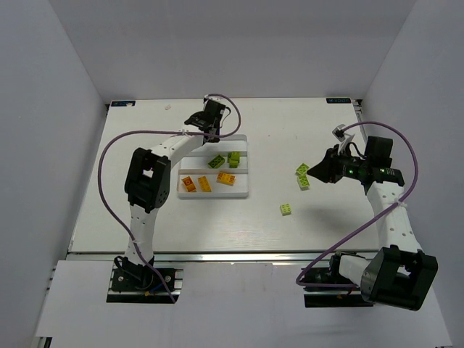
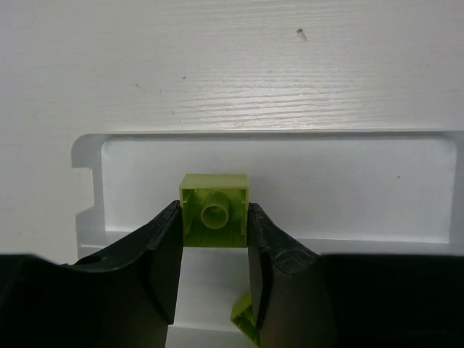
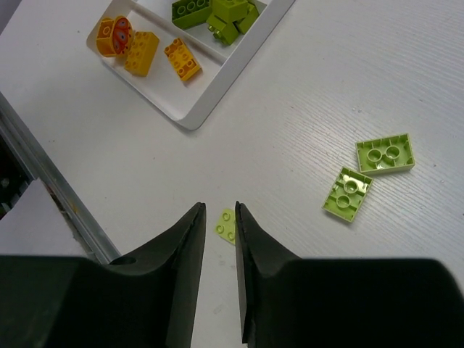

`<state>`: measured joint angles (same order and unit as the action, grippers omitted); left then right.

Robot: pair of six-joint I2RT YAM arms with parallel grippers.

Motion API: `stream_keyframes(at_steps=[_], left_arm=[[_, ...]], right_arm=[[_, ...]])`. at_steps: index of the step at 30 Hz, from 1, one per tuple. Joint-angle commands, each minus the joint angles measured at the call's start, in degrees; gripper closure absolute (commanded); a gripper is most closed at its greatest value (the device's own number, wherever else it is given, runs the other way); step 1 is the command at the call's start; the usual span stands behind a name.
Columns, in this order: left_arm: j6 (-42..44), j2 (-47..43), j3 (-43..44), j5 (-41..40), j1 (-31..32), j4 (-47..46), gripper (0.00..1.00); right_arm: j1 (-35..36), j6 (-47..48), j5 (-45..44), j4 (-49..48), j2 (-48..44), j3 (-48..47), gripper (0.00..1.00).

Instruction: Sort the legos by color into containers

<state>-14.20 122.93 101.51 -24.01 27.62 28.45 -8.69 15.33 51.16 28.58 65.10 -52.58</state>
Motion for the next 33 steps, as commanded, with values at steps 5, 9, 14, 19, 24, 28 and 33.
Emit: stream_keyframes(at_steps=[5,9,14,19,24,28,33], left_arm=[[-0.48,0.2,2.11,2.04,-2.22,0.82,0.94],[-1.44,1.69,3.25,3.52,-3.36,2.22,0.83],[-2.33,1.87,2.64,5.02,-3.89,2.93,0.44],[-2.33,-0.15,0.79,6.08,-3.89,2.93,0.25],[-2.94,-4.1,-0.35,8.19,-3.89,3.9,0.24],[-4.0,-16.71,-9.12,13.62,-3.89,1.53,0.47],[-6.28,-33.18,-25.29,23.63,-3.89,-6.82,0.82]], right_arm=[[0.51,0.84,0.52,-0.19,0.9,0.63,0.69],[0.69,0.93,0.09,-0.28,1.43,0.72,0.65],[1.39,2.33,-0.27,-0.01,2.57,1.07,0.54],[4.02,8.03,-0.44,3.93,4.85,0.02,0.38],[7.8,8.14,-6.93,3.24,5.56,0.1,0.35],[12.98,6.64,-15.89,0.87,6.79,0.98,0.34],[19.49,5.15,-27.24,0.08,10.04,2.47,0.34]])
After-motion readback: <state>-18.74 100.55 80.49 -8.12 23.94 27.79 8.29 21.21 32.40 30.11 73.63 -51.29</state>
